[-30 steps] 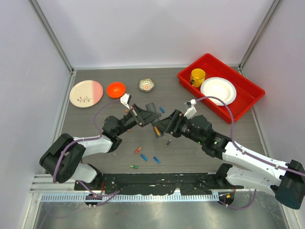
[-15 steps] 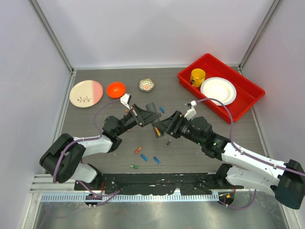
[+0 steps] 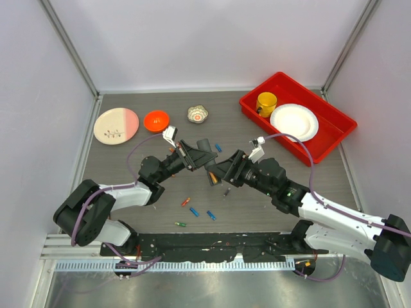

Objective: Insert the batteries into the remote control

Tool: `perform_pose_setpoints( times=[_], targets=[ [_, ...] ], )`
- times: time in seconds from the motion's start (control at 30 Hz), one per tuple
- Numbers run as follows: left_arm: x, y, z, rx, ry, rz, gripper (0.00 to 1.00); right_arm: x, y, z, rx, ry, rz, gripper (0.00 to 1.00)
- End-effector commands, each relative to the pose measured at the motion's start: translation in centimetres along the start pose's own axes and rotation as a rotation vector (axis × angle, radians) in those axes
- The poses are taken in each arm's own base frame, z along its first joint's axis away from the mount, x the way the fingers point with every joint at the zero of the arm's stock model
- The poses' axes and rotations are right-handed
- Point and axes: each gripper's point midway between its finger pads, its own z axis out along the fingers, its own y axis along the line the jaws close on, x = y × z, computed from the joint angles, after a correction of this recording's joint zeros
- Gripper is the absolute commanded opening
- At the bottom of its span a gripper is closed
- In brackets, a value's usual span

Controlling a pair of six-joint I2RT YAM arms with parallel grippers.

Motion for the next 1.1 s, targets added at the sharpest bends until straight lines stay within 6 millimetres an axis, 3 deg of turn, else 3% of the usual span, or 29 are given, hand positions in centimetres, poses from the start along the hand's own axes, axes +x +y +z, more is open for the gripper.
perform_pose_setpoints(
  times=[0.0,0.13,0.27,0.43,0.67,1.07],
  targets=[
    [-1.7,-7.5,-0.2,0.281,-0.077,0.140,0.00,-0.5,0.9,-0.3,-0.037,-0.018,0.003,0.73],
    [-1.7,-7.4,-0.2,0.278,-0.078,0.138,0.00,-0.3,0.6,-0.3,-0.027,-0.013,0.008,0.73],
    [-1.8,-7.7,-0.2,0.283,-0.079,0.140,0.00,-0.2,0.4,-0.2,-0.026,-0.013,0.017,0.63],
    [-1.7,-7.6,-0.3,0.280,-0.079,0.140,0.00,-0.1,0.3,-0.1,-0.026,-0.009,0.023,0.60],
    [-1.6,-7.1,-0.3,0.270,-0.075,0.139,0.00,-0.6,1.0,-0.3,-0.040,-0.026,0.012,0.73],
    [-1.6,-6.7,-0.3,0.259,-0.077,0.142,0.00,-1.7,3.0,-1.2,-0.058,-0.046,-0.031,0.78]
  ],
)
